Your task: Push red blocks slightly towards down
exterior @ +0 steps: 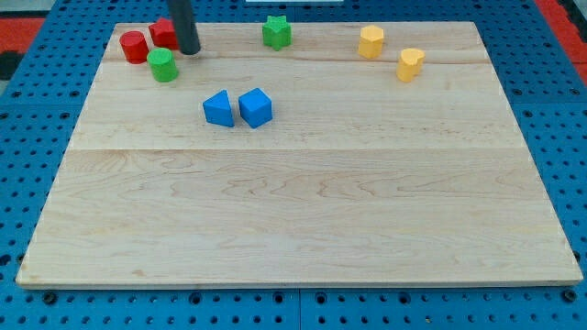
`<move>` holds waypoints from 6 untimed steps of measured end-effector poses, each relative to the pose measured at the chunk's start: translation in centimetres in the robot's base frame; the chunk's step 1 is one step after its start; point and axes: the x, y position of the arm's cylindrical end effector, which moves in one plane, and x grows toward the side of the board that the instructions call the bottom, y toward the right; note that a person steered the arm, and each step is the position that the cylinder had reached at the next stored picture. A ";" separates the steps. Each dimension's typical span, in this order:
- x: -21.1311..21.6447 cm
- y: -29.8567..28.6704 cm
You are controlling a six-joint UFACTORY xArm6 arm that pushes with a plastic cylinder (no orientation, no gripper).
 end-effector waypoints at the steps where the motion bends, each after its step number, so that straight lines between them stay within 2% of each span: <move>1: -0.2 3.3; 2: -0.3 4.6; 4: -4.7 6.1; 6: -5.5 5.2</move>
